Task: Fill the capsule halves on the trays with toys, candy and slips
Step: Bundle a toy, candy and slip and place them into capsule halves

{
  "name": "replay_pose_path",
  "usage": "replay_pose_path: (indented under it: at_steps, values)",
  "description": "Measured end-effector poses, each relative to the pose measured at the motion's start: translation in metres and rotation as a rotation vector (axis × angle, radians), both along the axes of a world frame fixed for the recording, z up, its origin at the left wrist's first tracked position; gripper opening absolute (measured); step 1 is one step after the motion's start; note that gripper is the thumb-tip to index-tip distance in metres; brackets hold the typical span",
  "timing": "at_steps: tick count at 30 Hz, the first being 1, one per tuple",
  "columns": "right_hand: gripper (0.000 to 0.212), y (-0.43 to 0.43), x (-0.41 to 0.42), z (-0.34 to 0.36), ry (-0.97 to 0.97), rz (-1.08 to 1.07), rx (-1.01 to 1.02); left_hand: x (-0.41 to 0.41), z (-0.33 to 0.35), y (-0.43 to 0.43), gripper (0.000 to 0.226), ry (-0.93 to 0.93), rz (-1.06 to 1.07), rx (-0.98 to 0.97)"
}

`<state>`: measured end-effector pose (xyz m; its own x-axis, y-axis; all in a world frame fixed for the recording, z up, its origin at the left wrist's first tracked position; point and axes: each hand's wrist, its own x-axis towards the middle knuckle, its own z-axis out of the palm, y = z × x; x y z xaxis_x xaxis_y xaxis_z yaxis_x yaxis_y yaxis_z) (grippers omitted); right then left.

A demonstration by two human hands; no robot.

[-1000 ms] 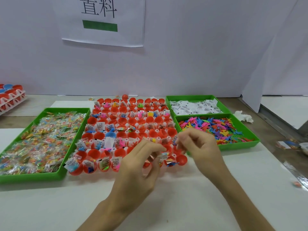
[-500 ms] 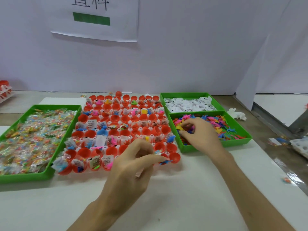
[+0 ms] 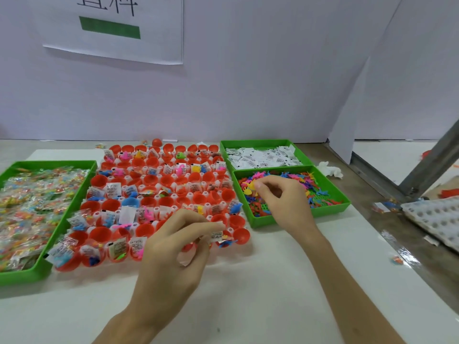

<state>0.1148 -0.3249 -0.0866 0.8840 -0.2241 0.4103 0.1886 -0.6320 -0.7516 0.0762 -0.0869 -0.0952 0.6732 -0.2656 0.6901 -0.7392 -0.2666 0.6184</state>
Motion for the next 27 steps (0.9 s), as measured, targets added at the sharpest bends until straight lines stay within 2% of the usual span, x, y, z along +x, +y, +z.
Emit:
replay_pose_path:
  at_steps: [2,4,6,9,13,16,27]
  values:
    - [0.019,0.011,-0.006,0.009,-0.002,0.183,0.205,0.001,0.0,0.001,0.025,0.046,0.007,-0.039]
    - [0.018,0.024,-0.013,0.015,-0.013,0.344,0.417,0.001,0.001,0.001,0.029,0.092,0.014,-0.07]
    - [0.015,0.039,-0.018,0.016,-0.011,0.452,0.524,0.001,0.002,0.001,0.032,0.12,0.024,-0.086]
    - [0.014,0.056,-0.022,0.012,0.005,0.548,0.512,0.002,0.002,0.002,0.035,0.151,0.034,-0.105]
    - [0.014,0.061,-0.025,0.013,-0.032,0.51,0.519,0.004,0.001,0.003,0.043,0.218,0.05,-0.149]
    - [0.015,0.06,-0.025,0.015,-0.079,0.421,0.491,0.006,0.001,0.003,0.04,0.286,0.042,-0.193]
    - [0.009,0.077,-0.028,0.004,-0.114,0.4,0.306,0.005,0.002,0.002,0.028,0.46,0.002,-0.373]
